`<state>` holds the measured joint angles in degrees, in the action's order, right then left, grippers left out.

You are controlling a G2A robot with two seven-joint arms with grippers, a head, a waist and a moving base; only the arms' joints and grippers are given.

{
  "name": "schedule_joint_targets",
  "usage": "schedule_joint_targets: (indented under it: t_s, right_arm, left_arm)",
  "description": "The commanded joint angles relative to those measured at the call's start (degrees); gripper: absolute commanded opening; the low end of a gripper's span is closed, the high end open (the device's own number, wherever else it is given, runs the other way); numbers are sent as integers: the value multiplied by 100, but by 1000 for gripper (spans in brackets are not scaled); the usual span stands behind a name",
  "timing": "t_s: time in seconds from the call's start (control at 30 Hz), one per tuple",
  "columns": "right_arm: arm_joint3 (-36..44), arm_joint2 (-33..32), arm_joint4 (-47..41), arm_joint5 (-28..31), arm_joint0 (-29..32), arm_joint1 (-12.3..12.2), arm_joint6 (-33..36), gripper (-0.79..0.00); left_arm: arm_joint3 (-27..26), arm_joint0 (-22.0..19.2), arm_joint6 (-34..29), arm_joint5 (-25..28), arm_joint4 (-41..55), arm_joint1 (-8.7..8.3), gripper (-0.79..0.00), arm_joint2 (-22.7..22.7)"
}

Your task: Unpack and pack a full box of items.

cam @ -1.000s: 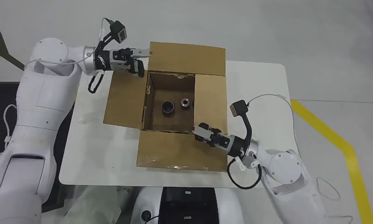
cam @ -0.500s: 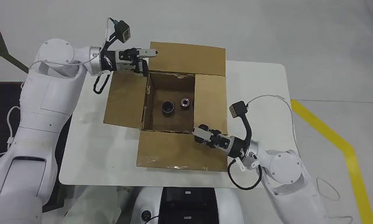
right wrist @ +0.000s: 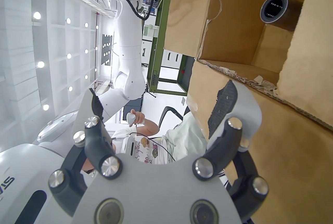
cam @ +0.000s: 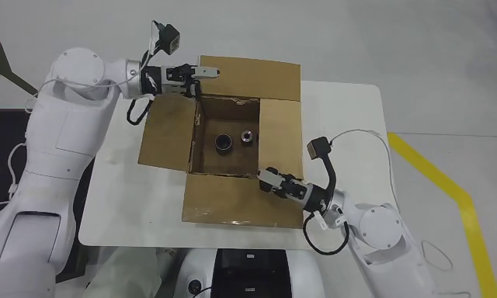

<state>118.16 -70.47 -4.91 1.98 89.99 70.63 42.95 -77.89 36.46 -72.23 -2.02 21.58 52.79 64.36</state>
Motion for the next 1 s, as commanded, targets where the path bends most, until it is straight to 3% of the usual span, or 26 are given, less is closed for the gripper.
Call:
schedule_joint_targets:
  t_s: [0.0, 0.3, 0.77, 0.97]
  right_arm:
    - [100, -45, -3, 7, 141, -22, 14, 0]
    - [480, -154, 71, 118, 697, -112, 49, 0]
    - [506, -170, 16, 317, 1026, -202, 11, 0]
    - [482, -122, 28, 375, 1062, -228, -54, 0]
  left_arm:
    - [-239, -40, -3, -209, -150, 17, 0, -139]
    - [-583, -443, 259, -868, -708, 262, 0, -1161]
    - [-268, -869, 843, -1042, -920, 736, 0, -2322]
    - [43, -912, 1170, -911, -1004, 915, 0, -2617]
